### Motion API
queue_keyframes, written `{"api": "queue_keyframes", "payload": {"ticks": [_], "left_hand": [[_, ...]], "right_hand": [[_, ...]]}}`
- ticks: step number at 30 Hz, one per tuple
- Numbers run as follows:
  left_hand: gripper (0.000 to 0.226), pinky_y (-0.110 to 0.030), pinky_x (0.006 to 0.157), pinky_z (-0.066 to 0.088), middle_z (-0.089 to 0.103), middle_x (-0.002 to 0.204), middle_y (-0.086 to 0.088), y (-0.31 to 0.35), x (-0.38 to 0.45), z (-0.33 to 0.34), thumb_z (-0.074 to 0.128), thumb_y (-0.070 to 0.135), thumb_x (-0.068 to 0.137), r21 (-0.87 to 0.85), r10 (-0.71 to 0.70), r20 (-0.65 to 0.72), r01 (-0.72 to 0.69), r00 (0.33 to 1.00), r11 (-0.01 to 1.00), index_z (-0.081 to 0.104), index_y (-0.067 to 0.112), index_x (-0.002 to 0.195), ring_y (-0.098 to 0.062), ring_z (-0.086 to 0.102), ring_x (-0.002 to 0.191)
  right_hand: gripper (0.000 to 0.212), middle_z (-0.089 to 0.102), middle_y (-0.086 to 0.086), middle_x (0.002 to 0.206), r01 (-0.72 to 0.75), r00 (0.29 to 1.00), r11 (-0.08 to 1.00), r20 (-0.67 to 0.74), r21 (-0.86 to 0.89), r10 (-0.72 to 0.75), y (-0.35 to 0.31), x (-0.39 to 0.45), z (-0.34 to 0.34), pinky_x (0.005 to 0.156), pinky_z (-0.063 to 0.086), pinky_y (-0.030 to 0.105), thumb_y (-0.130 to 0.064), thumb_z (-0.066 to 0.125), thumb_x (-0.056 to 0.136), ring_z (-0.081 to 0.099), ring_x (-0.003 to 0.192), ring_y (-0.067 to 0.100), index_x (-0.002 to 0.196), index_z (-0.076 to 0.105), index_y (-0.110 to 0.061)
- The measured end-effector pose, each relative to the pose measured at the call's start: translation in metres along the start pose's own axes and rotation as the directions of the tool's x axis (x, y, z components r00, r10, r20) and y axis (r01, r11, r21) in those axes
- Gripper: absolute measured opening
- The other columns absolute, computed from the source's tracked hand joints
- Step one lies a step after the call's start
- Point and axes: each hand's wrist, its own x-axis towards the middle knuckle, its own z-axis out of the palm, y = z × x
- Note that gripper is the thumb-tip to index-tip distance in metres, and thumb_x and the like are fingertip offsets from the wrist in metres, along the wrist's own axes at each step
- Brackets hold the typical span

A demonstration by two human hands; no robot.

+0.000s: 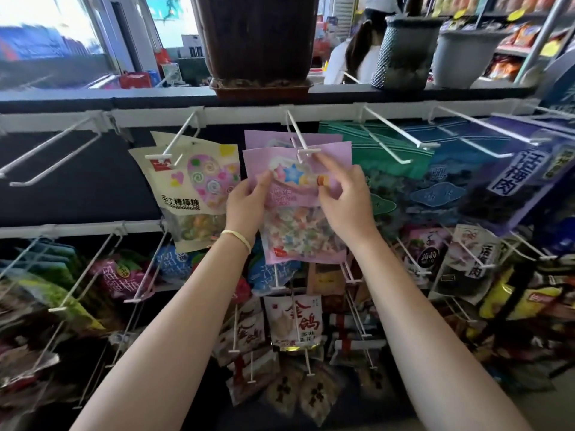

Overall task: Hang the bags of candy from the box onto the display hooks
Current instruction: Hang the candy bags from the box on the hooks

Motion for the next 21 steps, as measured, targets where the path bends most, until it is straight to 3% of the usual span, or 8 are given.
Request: {"api": "queue_keyframes", "payload": {"ticks": [4,7,9,11,14,17,19,21], "left_hand": [[0.038,-0.030,0.081,0.049,0.067,0.098,-0.001,-0.003,0.014,0.008,0.057,0.042,0.100,0.068,0.015,-0.061,-0.011,0.998,0.998,0.067,0.006,0.106,-0.014,0.060,0.087],[0.031,-0.035,0.083,0.046,0.061,0.099,-0.006,-0.007,0.020,0.009,0.056,0.036,0.101,0.155,0.007,-0.092,0.008,0.996,0.988,0.061,0.006,0.103,-0.020,0.055,0.089],[0.033,-0.036,0.089,0.047,0.065,0.110,-0.008,-0.011,0.017,0.006,0.057,0.032,0.101,0.261,-0.017,-0.081,0.038,0.997,0.965,0.063,0.003,0.116,-0.024,0.059,0.101],[0.034,-0.036,0.089,0.050,0.069,0.114,-0.008,-0.016,0.008,0.000,0.060,0.029,0.098,0.334,-0.053,-0.027,0.059,0.998,0.941,0.066,0.005,0.122,-0.026,0.062,0.104],[0.030,-0.031,0.069,0.052,0.072,0.096,-0.006,-0.026,-0.006,-0.017,0.063,0.031,0.096,0.468,-0.161,0.108,0.093,0.981,0.879,0.072,0.007,0.111,-0.023,0.065,0.085],[0.020,-0.040,0.074,0.059,0.074,0.085,-0.007,-0.029,-0.018,-0.039,0.060,0.026,0.092,0.595,-0.141,0.188,0.002,0.972,0.804,0.075,0.017,0.102,-0.030,0.070,0.082],[0.020,-0.039,0.079,0.058,0.075,0.086,-0.005,-0.022,-0.028,-0.056,0.057,0.023,0.093,0.642,-0.042,0.231,-0.120,0.972,0.757,0.075,0.020,0.100,-0.026,0.070,0.083],[0.019,-0.032,0.077,0.055,0.075,0.093,-0.002,-0.014,-0.038,-0.078,0.057,0.023,0.096,0.612,0.035,0.322,-0.237,0.946,0.754,0.075,0.019,0.102,-0.021,0.071,0.082]], "right_hand": [[0.058,0.040,0.005,0.101,0.008,1.000,0.999,0.024,-0.039,-0.007,0.010,0.009,0.009,0.074,0.035,-0.001,-0.002,0.055,0.098,0.042,0.075,-0.009,0.147,0.049,-0.032],[0.063,0.040,0.006,0.104,0.003,0.998,0.999,0.058,-0.049,0.000,0.014,0.007,0.013,0.074,0.037,0.000,-0.001,0.055,0.097,0.041,0.076,-0.003,0.150,0.044,-0.035],[0.067,0.040,0.007,0.108,0.012,0.999,0.998,0.043,-0.054,-0.010,0.015,0.002,0.013,0.076,0.041,0.003,0.000,0.055,0.095,0.045,0.078,0.003,0.151,0.042,-0.037],[0.071,0.041,0.012,0.121,0.025,1.000,0.999,-0.008,-0.047,-0.025,0.017,-0.007,0.016,0.085,0.049,0.015,0.002,0.057,0.092,0.053,0.090,0.013,0.150,0.043,-0.037],[0.060,0.042,0.019,0.133,0.016,0.981,0.994,-0.190,-0.108,-0.037,0.017,-0.027,0.023,0.092,0.055,0.038,0.004,0.059,0.088,0.054,0.115,0.029,0.139,0.057,-0.027],[0.039,0.051,0.017,0.119,-0.031,0.932,0.972,-0.357,-0.232,-0.056,0.007,-0.051,0.026,0.083,0.055,0.042,-0.001,0.057,0.088,0.058,0.102,0.031,0.123,0.068,-0.016],[0.031,0.058,0.013,0.107,-0.048,0.934,0.976,-0.355,-0.211,-0.031,-0.009,-0.065,0.031,0.073,0.054,0.041,-0.002,0.055,0.089,0.060,0.089,0.027,0.113,0.071,-0.011],[0.026,0.067,0.010,0.102,-0.046,0.963,0.988,-0.269,-0.149,0.004,-0.032,-0.079,0.043,0.072,0.054,0.036,-0.002,0.054,0.090,0.063,0.085,0.023,0.107,0.073,-0.008]]}}
